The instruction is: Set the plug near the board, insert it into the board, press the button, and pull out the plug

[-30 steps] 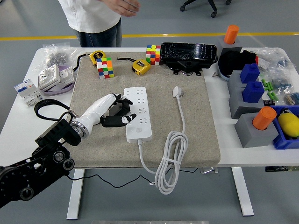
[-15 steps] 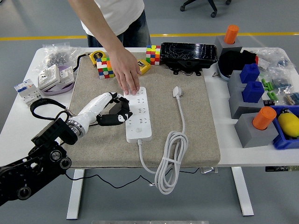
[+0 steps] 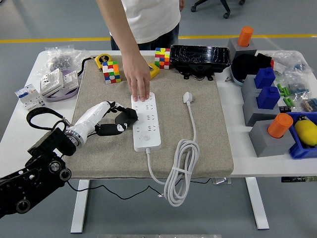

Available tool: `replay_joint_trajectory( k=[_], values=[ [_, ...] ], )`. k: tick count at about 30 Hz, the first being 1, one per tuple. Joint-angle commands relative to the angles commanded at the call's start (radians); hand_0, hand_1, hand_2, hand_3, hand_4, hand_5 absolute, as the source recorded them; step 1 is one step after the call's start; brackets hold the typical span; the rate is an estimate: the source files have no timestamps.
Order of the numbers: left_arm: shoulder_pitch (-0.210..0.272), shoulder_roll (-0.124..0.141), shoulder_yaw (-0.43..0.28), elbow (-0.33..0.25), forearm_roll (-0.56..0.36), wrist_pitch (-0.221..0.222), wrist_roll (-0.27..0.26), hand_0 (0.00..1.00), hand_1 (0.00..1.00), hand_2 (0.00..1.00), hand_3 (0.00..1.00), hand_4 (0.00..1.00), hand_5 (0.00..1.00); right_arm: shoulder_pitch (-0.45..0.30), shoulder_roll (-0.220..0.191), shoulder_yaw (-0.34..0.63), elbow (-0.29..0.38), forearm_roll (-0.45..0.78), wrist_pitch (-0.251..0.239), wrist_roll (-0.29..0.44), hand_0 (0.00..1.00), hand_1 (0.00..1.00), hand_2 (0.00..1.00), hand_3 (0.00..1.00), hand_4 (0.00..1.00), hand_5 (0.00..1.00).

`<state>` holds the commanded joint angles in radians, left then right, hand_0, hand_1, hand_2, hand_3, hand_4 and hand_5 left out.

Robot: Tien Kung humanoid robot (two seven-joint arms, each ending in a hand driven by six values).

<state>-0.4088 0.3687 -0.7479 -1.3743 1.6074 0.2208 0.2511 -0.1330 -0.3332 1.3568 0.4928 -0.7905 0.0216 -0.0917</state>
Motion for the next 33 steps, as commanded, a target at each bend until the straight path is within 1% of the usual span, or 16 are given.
replay_joint_trajectory(
  k=[4,14,20,27,33],
  values=[
    [-0.010,-0.004,0.012,-0.011,-0.006,-0.002,0.002,0.741,0.753,0.759,0.666,0.733,0.395,0.000,0.001,0.000,-0.001,0.001,0.001,0.000,0.670,0.677,0.674,0.588,0.984,0.532],
    [-0.041,-0.023,0.057,-0.009,-0.021,-0.011,0.006,0.739,0.753,0.758,0.666,0.734,0.397,0.000,0.001,0.000,-0.001,0.001,0.001,0.000,0.670,0.677,0.675,0.588,0.984,0.531],
    [-0.065,-0.033,0.070,-0.010,-0.019,-0.011,0.006,0.737,0.750,0.758,0.664,0.734,0.398,0.000,0.000,-0.002,-0.001,0.002,0.001,0.000,0.670,0.677,0.675,0.588,0.984,0.530],
    [-0.091,-0.043,0.088,-0.004,-0.017,-0.020,0.011,0.734,0.749,0.755,0.663,0.737,0.401,0.001,0.000,-0.001,-0.001,0.003,0.001,0.000,0.672,0.677,0.674,0.588,0.984,0.530],
    [-0.114,-0.053,0.117,0.014,-0.020,-0.026,0.014,0.734,0.748,0.751,0.661,0.738,0.402,0.000,0.000,-0.001,-0.001,0.003,0.001,0.000,0.673,0.677,0.674,0.588,0.985,0.530]
  ],
)
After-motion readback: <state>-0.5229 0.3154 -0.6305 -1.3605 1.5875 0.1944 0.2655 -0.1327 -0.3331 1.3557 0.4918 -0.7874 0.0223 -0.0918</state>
